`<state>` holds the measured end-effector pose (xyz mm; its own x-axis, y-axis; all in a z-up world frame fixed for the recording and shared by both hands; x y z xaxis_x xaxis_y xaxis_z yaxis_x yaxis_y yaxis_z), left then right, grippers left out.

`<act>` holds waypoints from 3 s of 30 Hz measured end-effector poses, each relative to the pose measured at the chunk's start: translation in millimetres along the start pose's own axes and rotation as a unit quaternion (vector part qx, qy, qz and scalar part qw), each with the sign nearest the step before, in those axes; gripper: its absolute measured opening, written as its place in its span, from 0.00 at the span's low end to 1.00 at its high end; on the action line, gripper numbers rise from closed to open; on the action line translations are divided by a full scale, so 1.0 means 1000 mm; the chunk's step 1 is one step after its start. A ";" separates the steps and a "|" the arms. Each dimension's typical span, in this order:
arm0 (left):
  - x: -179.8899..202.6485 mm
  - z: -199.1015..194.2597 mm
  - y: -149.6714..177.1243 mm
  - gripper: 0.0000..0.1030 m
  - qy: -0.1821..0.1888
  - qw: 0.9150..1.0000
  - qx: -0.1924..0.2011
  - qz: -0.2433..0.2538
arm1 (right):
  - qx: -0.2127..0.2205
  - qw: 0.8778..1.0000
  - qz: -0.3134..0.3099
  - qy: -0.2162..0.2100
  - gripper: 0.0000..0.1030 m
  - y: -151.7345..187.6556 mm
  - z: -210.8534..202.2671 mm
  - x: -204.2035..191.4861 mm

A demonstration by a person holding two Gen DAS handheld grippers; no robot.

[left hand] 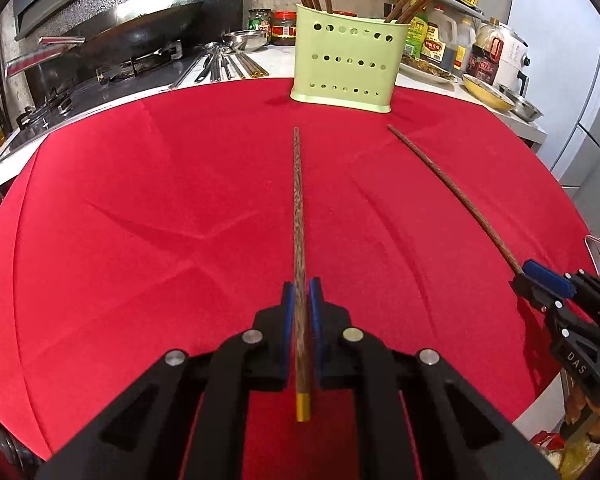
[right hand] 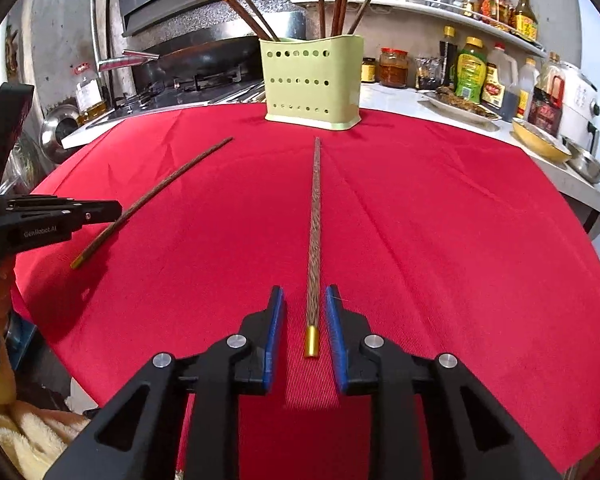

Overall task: Organize utensils
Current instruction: 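Lift the right gripper's chopstick upright above the holder while the left gripper holds its chopstick on the cloth, then lift the left gripper's chopstick upright above the holder while the right gripper holds its chopstick there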

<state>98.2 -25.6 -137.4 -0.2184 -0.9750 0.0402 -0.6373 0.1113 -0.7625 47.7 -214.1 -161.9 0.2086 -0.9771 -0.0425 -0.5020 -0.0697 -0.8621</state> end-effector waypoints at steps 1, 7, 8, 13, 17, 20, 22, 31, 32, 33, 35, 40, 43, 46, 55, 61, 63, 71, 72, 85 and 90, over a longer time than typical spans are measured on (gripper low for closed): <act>-0.001 0.000 0.001 0.07 -0.001 1.000 0.000 -0.001 | 0.001 1.000 0.002 0.001 0.22 0.000 0.000 0.000; -0.004 -0.002 0.004 0.07 -0.001 1.000 0.000 -0.009 | 0.005 1.000 -0.005 0.012 0.21 0.002 -0.003 -0.002; -0.004 -0.002 0.004 0.07 -0.001 1.000 0.000 -0.009 | 0.005 1.000 -0.007 0.013 0.21 0.003 -0.004 -0.002; -0.005 -0.005 0.004 0.07 -0.001 1.000 0.004 -0.010 | 0.009 1.000 -0.001 0.010 0.14 0.006 -0.008 -0.002; -0.004 -0.008 0.004 0.07 0.000 1.000 0.007 -0.009 | 0.013 1.000 0.011 0.004 0.07 0.005 -0.009 0.000; -0.005 -0.011 0.003 0.07 -0.003 1.000 0.012 -0.009 | 0.024 1.000 0.015 0.002 0.07 -0.001 -0.014 0.001; -0.007 -0.015 0.000 0.07 -0.005 1.000 0.017 -0.010 | 0.042 0.999 0.015 0.002 0.07 -0.012 -0.021 0.002; -0.015 -0.037 -0.016 0.07 -0.011 0.998 0.051 -0.021 | 0.187 0.982 0.007 0.002 0.07 -0.118 -0.079 0.008; -0.016 -0.039 -0.017 0.07 -0.012 0.998 0.055 -0.022 | 0.205 0.979 0.001 0.000 0.07 -0.133 -0.086 0.006; -0.018 -0.041 -0.019 0.07 -0.013 0.998 0.058 -0.024 | 0.215 0.977 -0.003 -0.002 0.07 -0.143 -0.090 0.004; -0.022 -0.046 -0.021 0.07 -0.016 0.997 0.063 -0.028 | 0.234 0.972 -0.016 0.001 0.07 -0.163 -0.096 0.001; -0.027 -0.052 -0.019 0.07 -0.009 0.998 0.062 -0.033 | 0.246 0.969 -0.024 -0.001 0.07 -0.193 -0.089 -0.001; -0.019 -0.046 -0.007 0.07 0.024 0.999 0.026 -0.029 | 0.253 0.967 -0.030 0.009 0.07 -0.195 -0.085 -0.001; -0.006 -0.038 0.008 0.07 0.041 0.999 -0.002 -0.016 | 0.258 0.966 -0.032 0.010 0.07 -0.194 -0.083 -0.004; 0.001 -0.023 0.028 0.08 0.015 0.999 -0.037 0.016 | 0.263 0.964 -0.040 0.005 0.07 -0.191 -0.081 -0.012; 0.008 -0.023 0.031 0.13 0.001 0.998 -0.036 0.045 | 0.259 0.965 -0.038 0.000 0.07 -0.186 -0.077 -0.011; 0.011 -0.023 0.032 0.12 -0.009 0.997 -0.032 0.064 | 0.257 0.966 -0.038 -0.001 0.07 -0.184 -0.075 -0.011; 0.000 -0.059 -0.006 0.07 -0.002 0.998 0.054 0.044 | 0.258 0.966 -0.033 -0.005 0.07 -0.181 -0.076 -0.010; -0.005 -0.072 -0.020 0.07 -0.001 0.996 0.081 0.034 | 0.258 0.966 -0.032 -0.005 0.07 -0.181 -0.076 -0.010; -0.013 -0.151 -0.136 0.07 0.012 0.967 0.252 0.012 | 0.245 0.969 -0.021 -0.005 0.07 -0.178 -0.071 -0.002; 0.006 -0.144 -0.149 0.07 0.022 0.965 0.256 0.042 | 0.236 0.972 -0.016 -0.004 0.07 -0.177 -0.064 0.002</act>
<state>85.7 -20.5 69.9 -0.2915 -0.9564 -0.0180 -0.1684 0.0698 -0.9832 82.9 -216.4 23.4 0.2248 -0.9743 -0.0148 -0.0540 0.0028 -0.9985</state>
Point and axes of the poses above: each gripper's, at about its wrist camera, not at the fingertips, and z roughly the way its jaws point, x to its right, y to its underside, the point moved 6 cm from there along z, roughly the way its jaws point, and after that the axes turned 13 degrees about x, right-handed, at the moved point
